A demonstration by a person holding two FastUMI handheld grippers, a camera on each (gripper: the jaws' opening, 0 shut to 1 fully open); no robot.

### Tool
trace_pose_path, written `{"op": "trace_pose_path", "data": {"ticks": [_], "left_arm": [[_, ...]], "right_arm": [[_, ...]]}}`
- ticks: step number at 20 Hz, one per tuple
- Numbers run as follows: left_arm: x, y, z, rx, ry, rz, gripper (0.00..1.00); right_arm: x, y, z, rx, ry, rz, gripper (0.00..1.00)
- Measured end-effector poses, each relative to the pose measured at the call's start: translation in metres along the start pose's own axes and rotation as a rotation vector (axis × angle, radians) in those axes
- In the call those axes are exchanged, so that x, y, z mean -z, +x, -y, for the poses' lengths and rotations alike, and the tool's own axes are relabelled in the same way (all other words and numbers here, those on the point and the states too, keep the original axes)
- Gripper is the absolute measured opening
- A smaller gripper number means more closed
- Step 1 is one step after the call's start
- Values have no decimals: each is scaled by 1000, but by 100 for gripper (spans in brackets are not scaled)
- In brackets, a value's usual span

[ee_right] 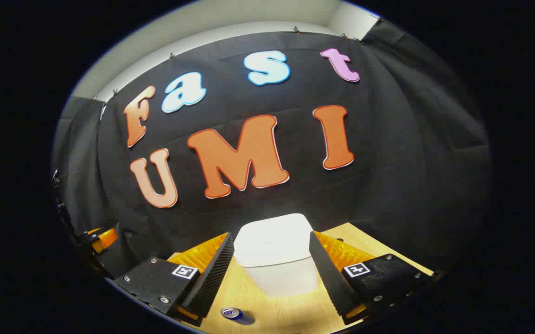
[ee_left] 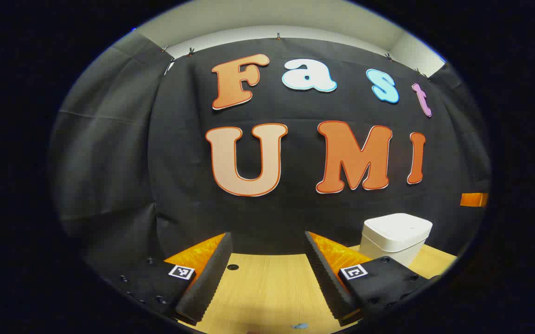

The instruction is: Press the lid of the desktop garbage bin to open it, pick up the crumpled paper on the desktop and throw it into the bin, then pick up the pop can on the desktop and drop it into the bin, and finally close the garbage bin lid.

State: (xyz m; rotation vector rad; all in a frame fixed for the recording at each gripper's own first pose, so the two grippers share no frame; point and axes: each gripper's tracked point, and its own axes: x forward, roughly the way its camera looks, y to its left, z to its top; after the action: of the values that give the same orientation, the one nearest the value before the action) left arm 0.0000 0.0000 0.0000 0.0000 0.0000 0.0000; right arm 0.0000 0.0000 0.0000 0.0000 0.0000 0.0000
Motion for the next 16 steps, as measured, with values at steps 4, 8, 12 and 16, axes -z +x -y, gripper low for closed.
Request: {"op": "trace_pose_path", "data": {"ticks": [4, 8, 12, 16], "left_arm": [[-1, 1, 19, 34, -51, -11, 98], [0, 16, 6, 61, -21, -44, 99], [-7, 25, -12, 59, -8, -33, 98], [-9, 24, -28, 34, -23, -29, 98]], "right_arm": [[10, 4, 8, 30, 28, -119, 99], [7, 4, 22, 124, -78, -81, 98], [0, 8, 5, 107, -143, -67, 98], [-4, 14, -14, 63, -196, -66, 99]]}}
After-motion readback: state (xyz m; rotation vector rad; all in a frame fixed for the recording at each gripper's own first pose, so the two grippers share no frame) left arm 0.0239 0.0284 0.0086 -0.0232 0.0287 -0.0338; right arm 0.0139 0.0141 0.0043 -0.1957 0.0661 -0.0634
